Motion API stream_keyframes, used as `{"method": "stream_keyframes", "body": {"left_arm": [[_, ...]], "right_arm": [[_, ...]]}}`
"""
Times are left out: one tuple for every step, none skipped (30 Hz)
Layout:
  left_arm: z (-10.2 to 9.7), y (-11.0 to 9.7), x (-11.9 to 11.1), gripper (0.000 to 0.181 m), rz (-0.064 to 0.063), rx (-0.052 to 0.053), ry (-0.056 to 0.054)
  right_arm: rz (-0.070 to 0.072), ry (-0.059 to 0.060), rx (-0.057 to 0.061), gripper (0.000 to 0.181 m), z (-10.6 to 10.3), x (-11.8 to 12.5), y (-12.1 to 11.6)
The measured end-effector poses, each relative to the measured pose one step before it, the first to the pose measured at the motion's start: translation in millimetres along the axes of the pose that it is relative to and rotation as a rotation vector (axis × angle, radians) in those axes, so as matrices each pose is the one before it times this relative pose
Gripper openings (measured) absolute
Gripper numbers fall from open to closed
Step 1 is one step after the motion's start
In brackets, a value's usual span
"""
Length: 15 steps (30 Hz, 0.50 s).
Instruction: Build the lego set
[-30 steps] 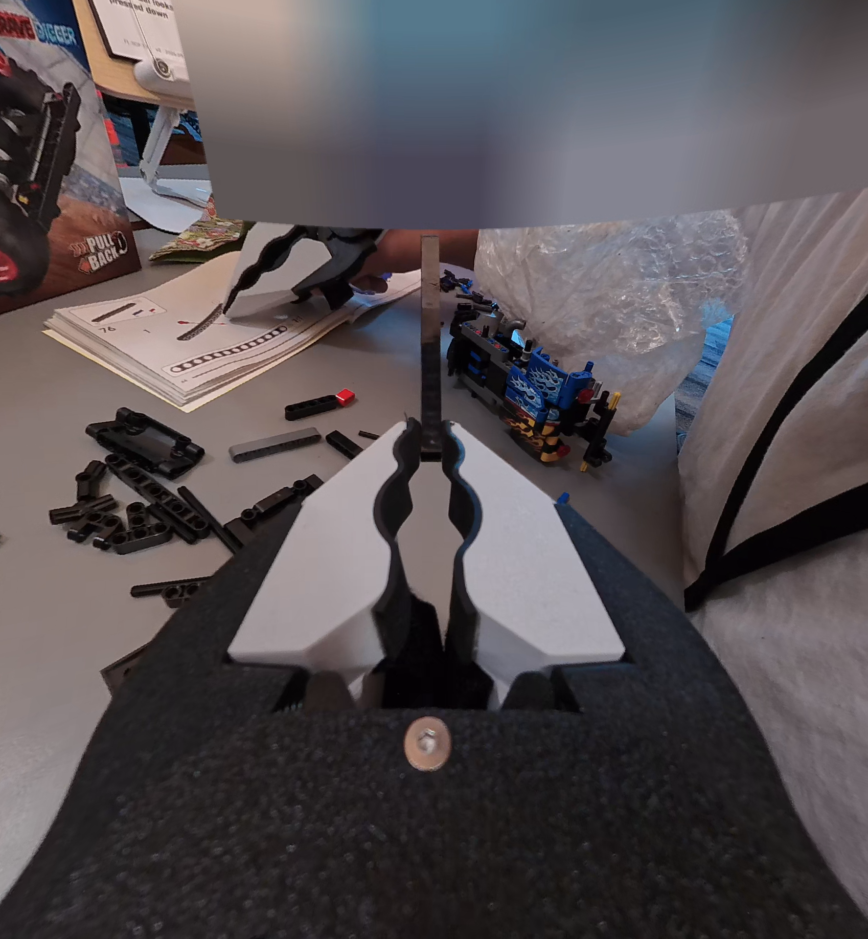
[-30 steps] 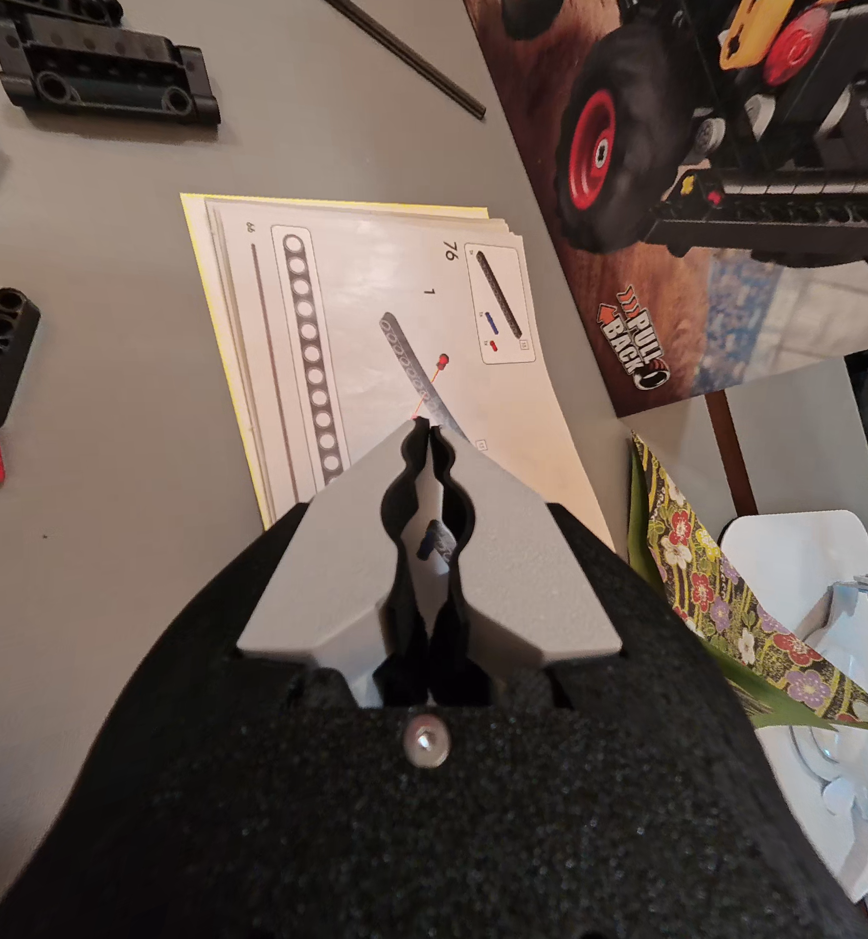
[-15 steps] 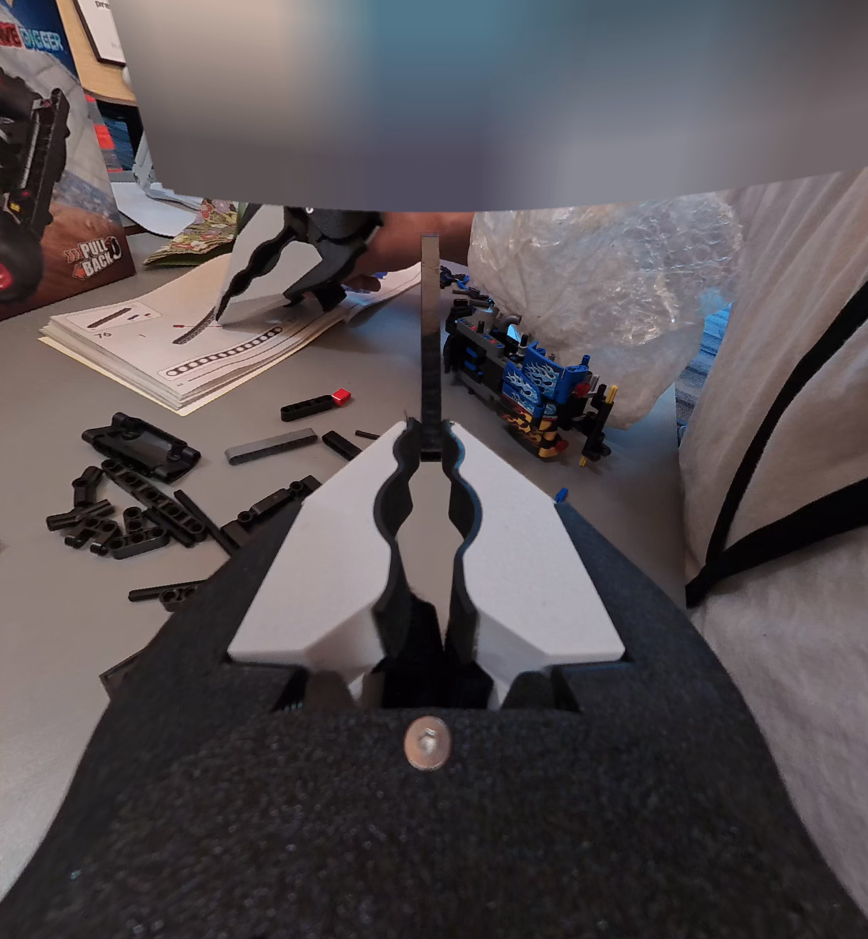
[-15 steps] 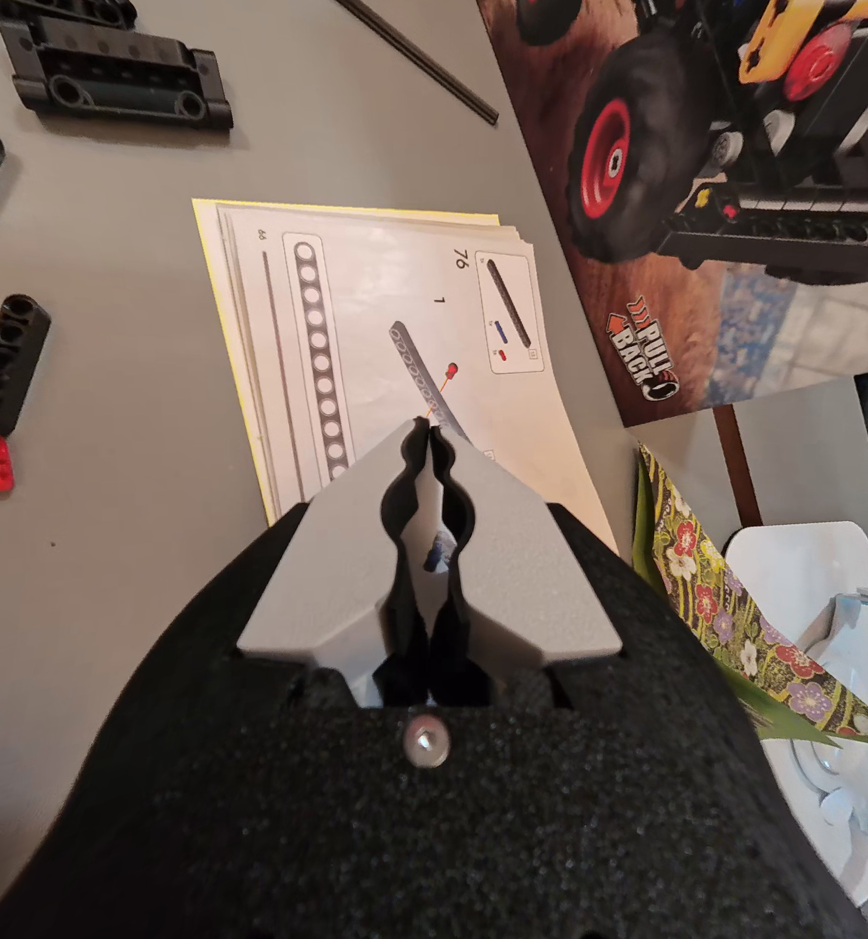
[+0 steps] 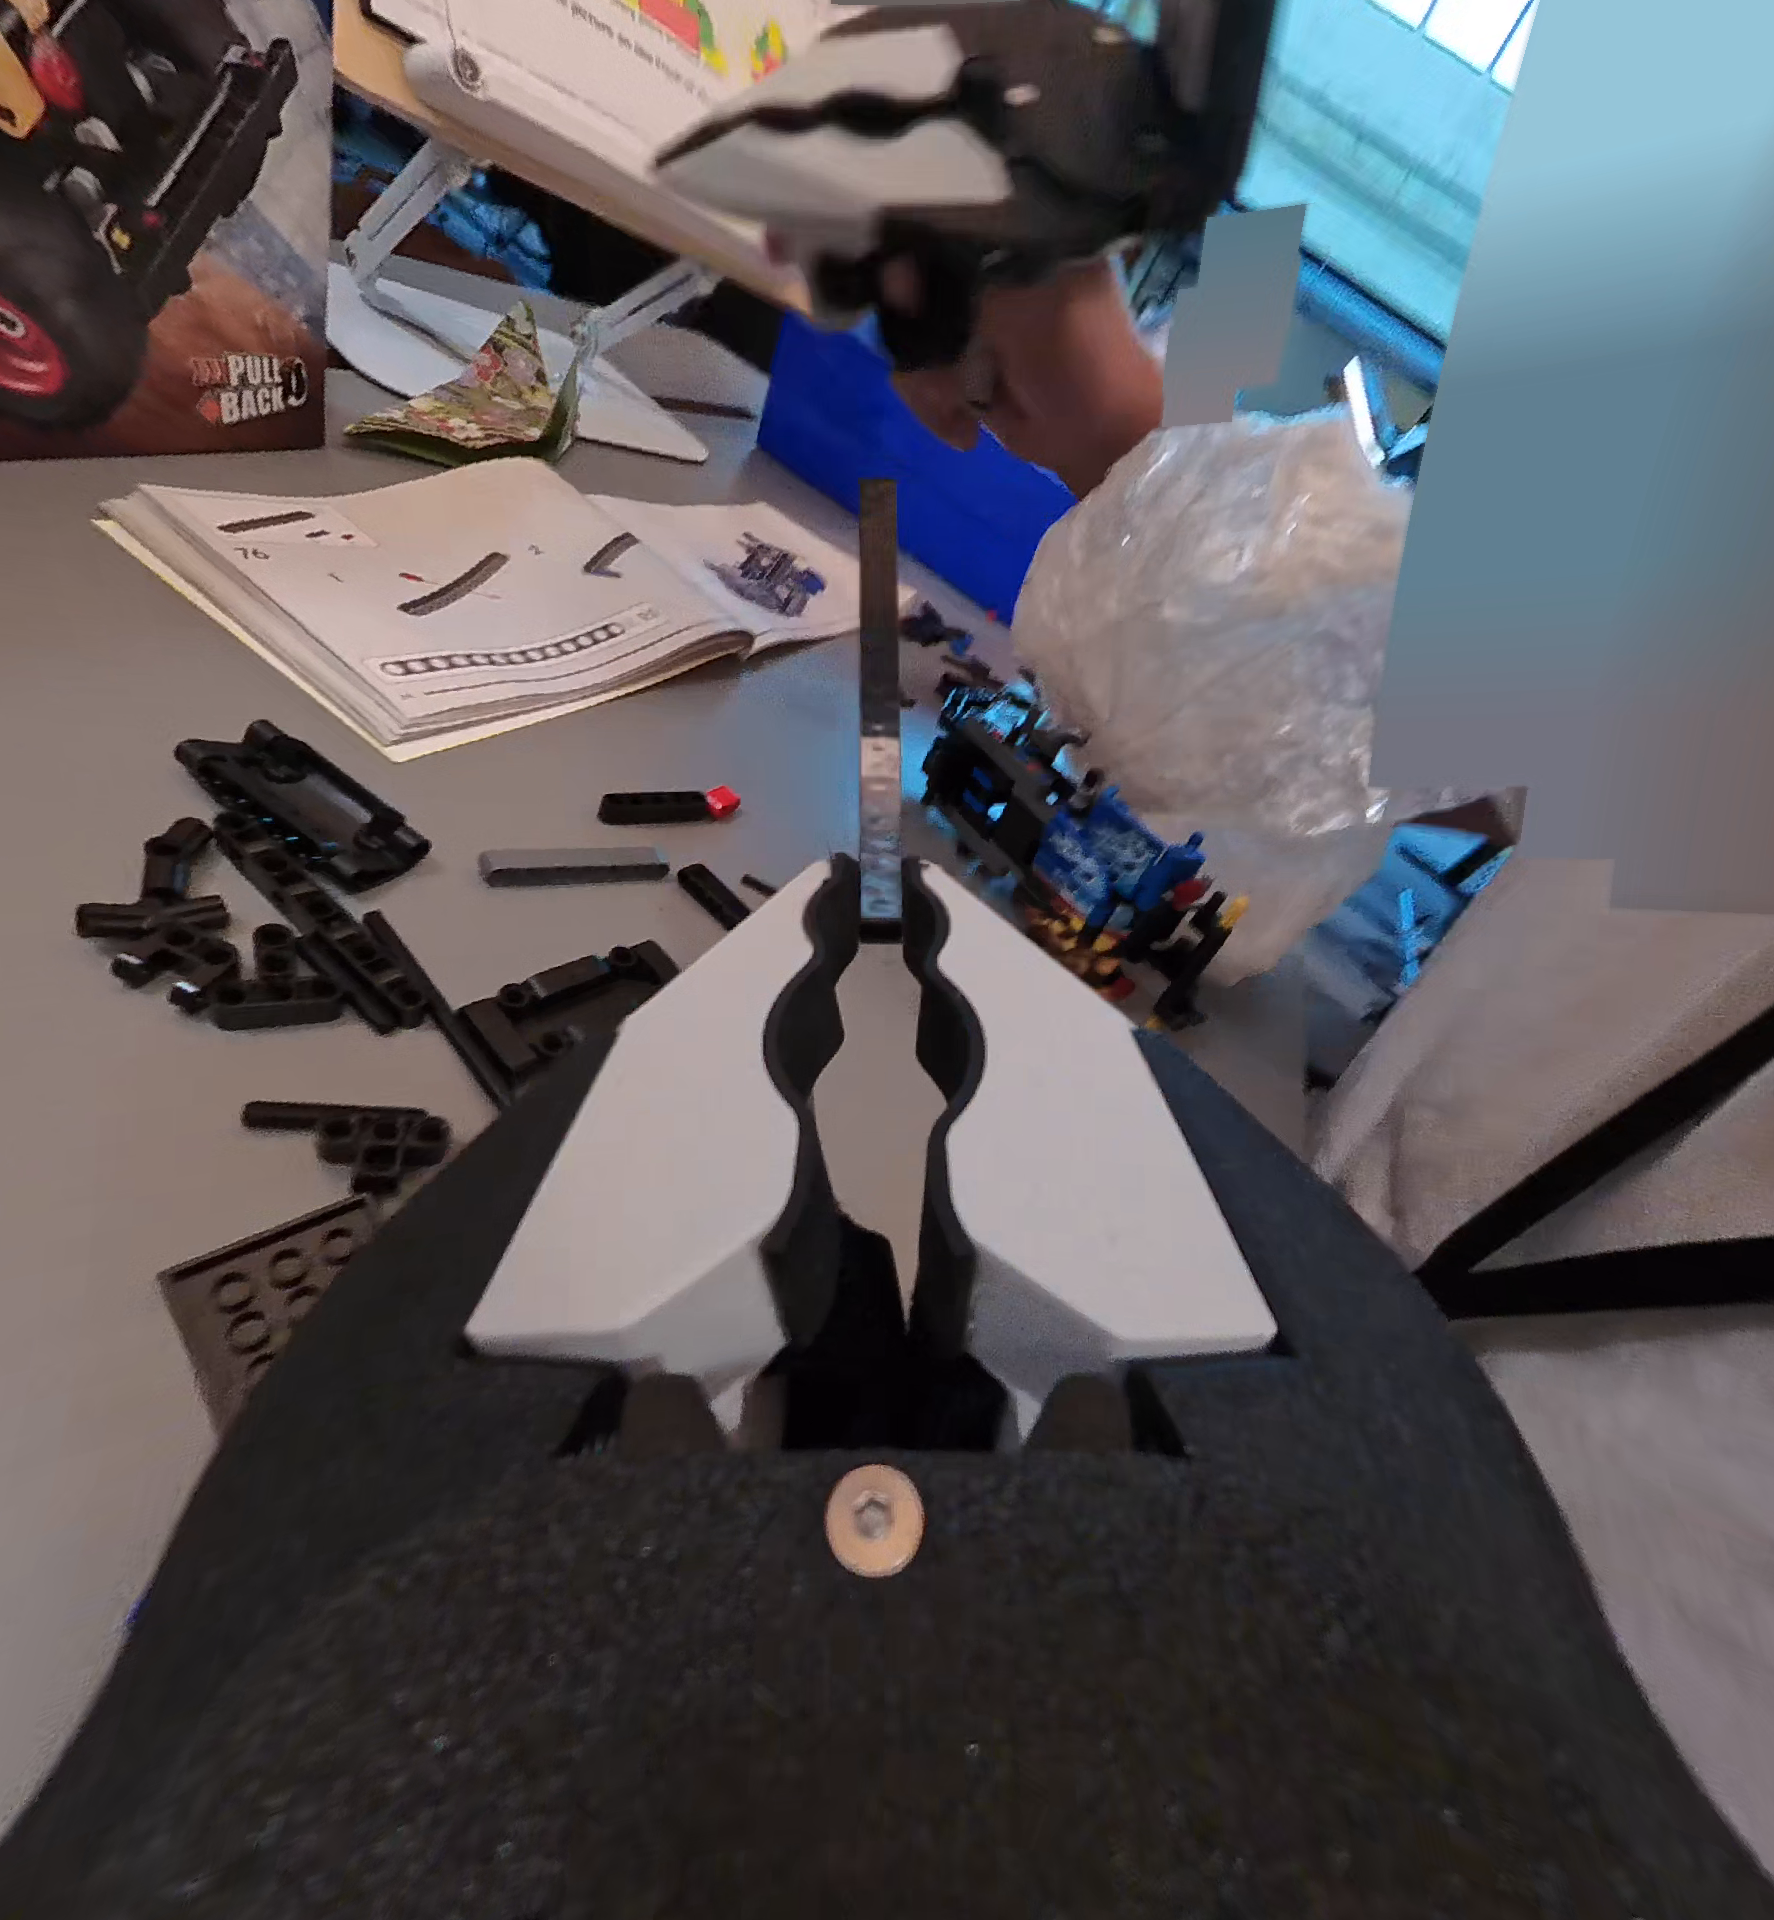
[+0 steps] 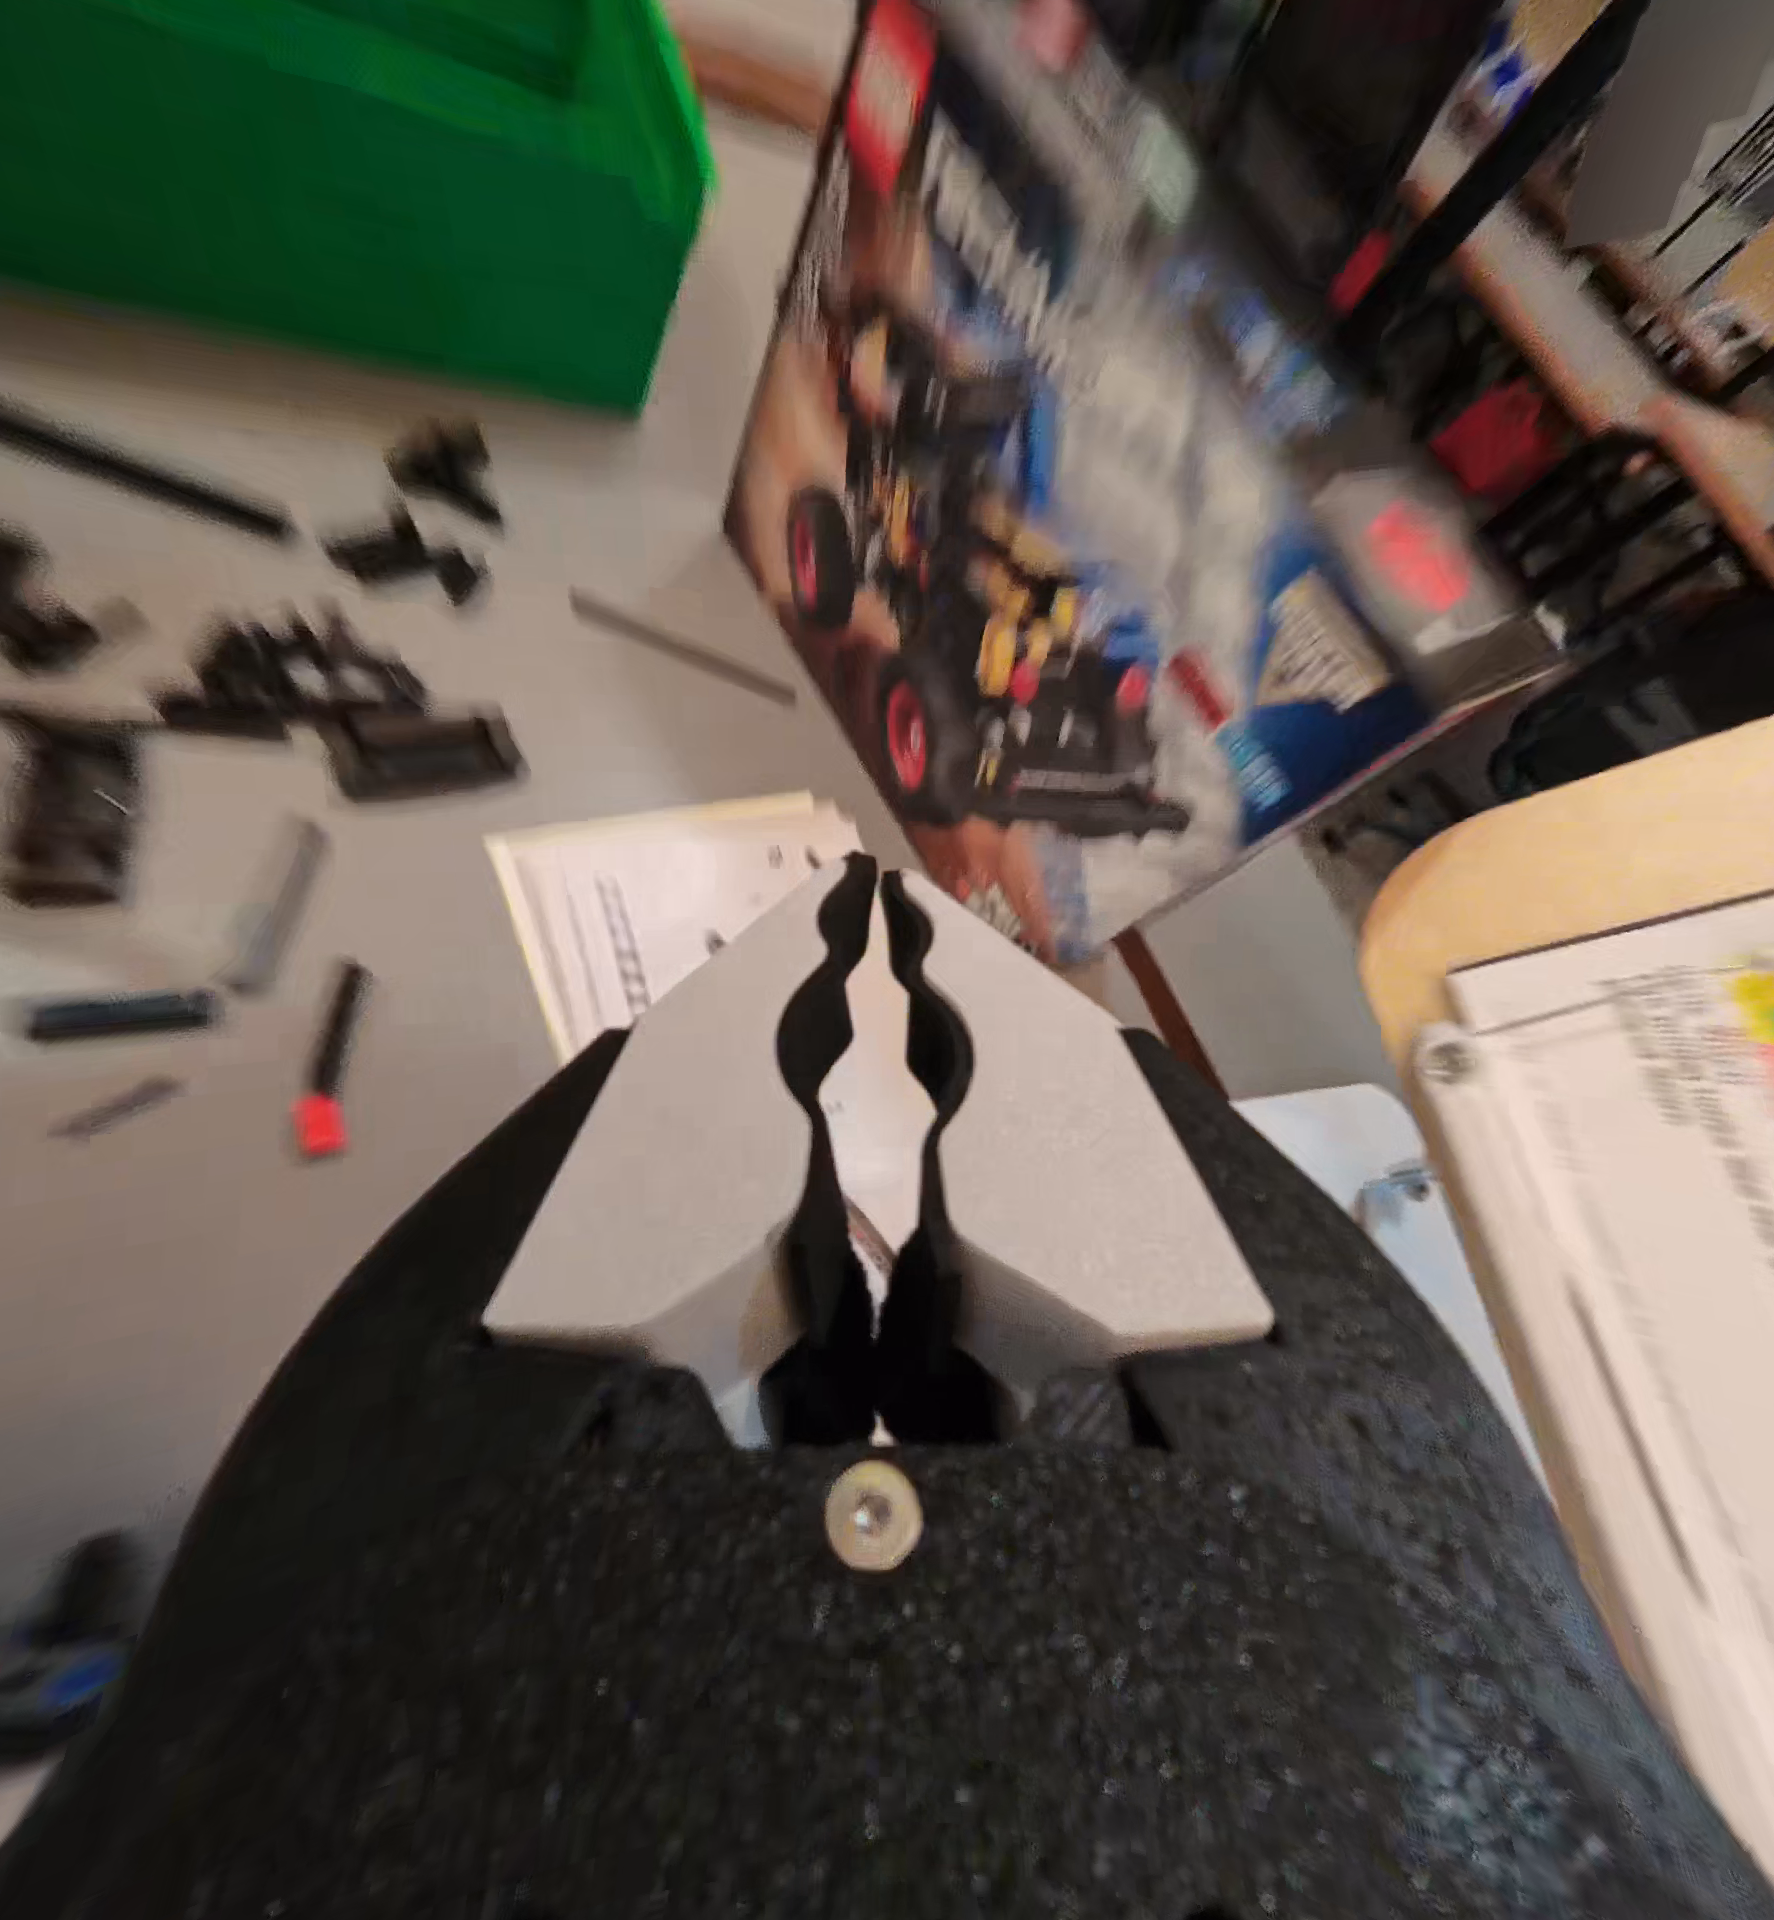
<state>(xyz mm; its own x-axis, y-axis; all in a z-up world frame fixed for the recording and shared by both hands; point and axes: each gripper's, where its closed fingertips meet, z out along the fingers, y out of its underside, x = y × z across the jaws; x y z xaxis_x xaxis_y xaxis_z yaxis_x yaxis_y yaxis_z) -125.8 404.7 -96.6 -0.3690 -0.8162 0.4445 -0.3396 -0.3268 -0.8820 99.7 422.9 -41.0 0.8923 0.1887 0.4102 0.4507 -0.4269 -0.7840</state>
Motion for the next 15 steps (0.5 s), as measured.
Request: {"method": "stream_keyframes", "body": {"left_arm": [[-1.17, -3.16, 3.14, 0.006, -0.0258, 0.0239, 0.0226], [-1.21, -2.79, 5.03, 0.006, -0.0377, 0.0235, 0.0263], [-1.39, -2.08, 8.08, 0.006, -0.0519, 0.0242, 0.0357], [-1.7, -1.34, 12.21, 0.005, -0.055, 0.0266, 0.0489], [-1.59, 0.45, 13.6, 0.005, -0.0505, 0.0241, 0.0464], [-1.4, 2.66, 12.3, 0.005, -0.0429, 0.0181, 0.0294], [-0.99, 4.93, 11.51, 0.005, -0.0343, 0.0095, 0.019], [-0.68, 6.06, 11.43, 0.006, -0.0266, 0.0073, 0.0155], [-0.24, 7.12, 11.11, 0.006, -0.022, 0.0054, 0.0121], [0.27, 8.4, 9.75, 0.006, -0.0203, 0.0022, 0.0058], [0.75, 9.25, 8.37, 0.006, -0.0165, 0.0007, 0.0025], [1.22, 9.96, 7.29, 0.005, -0.0133, -0.0009, 0.0017], [1.31, 9.86, 5.73, 0.005, -0.0069, -0.0021, -0.0001], [1.45, 9.97, 2.67, 0.005, -0.0012, -0.0109, -0.0098], [1.49, 9.25, 0.54, 0.005, 0.0004, -0.0194, -0.0151]], "right_arm": [[0.0341, -0.0036, 0.0673, 0.002, -25.4, -1.66, -22.84], [0.0288, -0.0108, 0.062, 0.002, -24.75, -7.54, -22.47], [0.017, -0.0196, 0.0477, 0.002, -22.64, -14.28, -20.3], [0.0023, -0.0164, 0.0345, 0.002, -19.56, -19.3, -16.69], [-0.0058, -0.0097, 0.0146, 0.003, -16.23, -22.29, -11.82], [-0.0095, -0.0029, -0.0118, 0.003, -13.51, -23.49, -6.82], [-0.012, -0.0062, -0.0136, 0.004, -11.79, -24.98, -4.63], [-0.0005, -0.0118, 0.0105, 0.005, -10.03, -25.95, -5.54], [0.0201, -0.0154, 0.0318, 0.009, -7.34, -25.96, -5.44], [0.0309, -0.0337, 0.0225, 0.014, -3.28, -26.5, 0.01], [0.0134, -0.0186, -0.0153, 0.018, 0.4, -21.15, 8.28], [-0.0017, 0.0133, -0.018, 0.022, 2.68, -13.69, 10.81], [0.0069, 0.0045, -0.0047, 0.034, 2.68, -12.51, 10.63], [0.0236, -0.0107, -0.0018, 0.037, 2.16, -12.35, 9.72], [0.0234, -0.0159, 0.0052, 0.042, 1.37, -11.66, 7.54]]}}
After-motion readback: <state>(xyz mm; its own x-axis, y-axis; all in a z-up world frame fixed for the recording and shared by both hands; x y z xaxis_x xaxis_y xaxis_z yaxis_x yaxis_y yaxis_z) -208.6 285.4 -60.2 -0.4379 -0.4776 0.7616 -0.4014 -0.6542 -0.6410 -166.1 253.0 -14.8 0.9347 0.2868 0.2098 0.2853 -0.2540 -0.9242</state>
